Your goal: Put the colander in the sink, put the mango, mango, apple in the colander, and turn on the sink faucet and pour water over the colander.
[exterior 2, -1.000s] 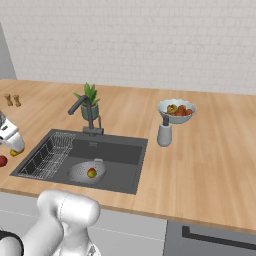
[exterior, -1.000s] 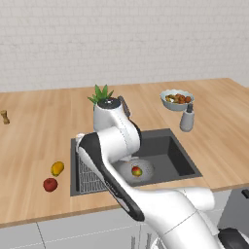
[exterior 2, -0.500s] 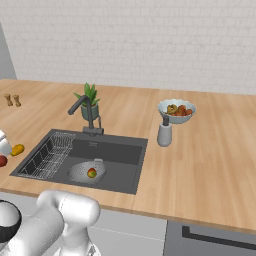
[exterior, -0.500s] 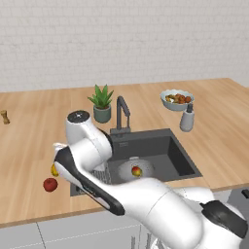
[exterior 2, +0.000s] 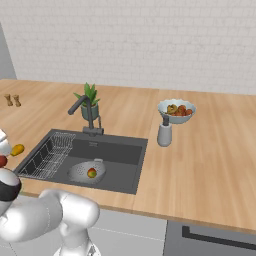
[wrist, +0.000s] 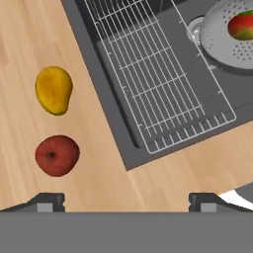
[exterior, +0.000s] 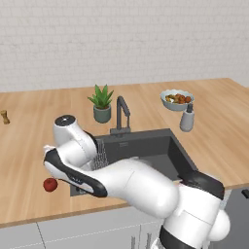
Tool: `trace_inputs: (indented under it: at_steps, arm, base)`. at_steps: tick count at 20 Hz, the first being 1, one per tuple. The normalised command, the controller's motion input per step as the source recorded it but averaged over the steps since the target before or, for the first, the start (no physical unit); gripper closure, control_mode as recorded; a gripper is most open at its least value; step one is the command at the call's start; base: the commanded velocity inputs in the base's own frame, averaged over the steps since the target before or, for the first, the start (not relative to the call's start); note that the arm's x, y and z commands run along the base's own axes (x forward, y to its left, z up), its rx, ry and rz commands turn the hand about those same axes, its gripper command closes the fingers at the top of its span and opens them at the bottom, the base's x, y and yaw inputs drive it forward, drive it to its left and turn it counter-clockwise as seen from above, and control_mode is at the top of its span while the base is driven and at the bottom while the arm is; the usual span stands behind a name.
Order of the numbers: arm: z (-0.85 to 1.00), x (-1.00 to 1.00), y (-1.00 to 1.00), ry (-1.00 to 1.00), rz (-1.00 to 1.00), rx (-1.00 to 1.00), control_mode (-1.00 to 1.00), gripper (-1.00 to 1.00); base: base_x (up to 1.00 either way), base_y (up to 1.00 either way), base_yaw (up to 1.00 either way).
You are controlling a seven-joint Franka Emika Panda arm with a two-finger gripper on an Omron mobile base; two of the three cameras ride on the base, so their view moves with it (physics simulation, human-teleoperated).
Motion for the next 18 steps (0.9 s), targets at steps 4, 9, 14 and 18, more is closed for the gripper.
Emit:
trace_inputs:
  at_steps: [4, 9, 14, 18]
  arm:
    - [-0.31, 0.60, 0.23, 0.08, 0.00, 0.00, -1.00, -1.00]
    - [-0.34, 0.54, 0.30, 0.03, -0.01, -0.03, -1.00, -1.00]
    - [-0.27, 0.47, 0.48, 0.00, -0.07, -0.07, -1.00, -1.00]
    - [-0.20, 0.50, 0.40, 0.00, -0.08, -0.06, -1.00, -1.00]
  base:
    - [0.00, 0.00, 0.00]
    - [0.00, 0.00, 0.00]
    - [0.00, 0.00, 0.00]
    - [0.00, 0.00, 0.00]
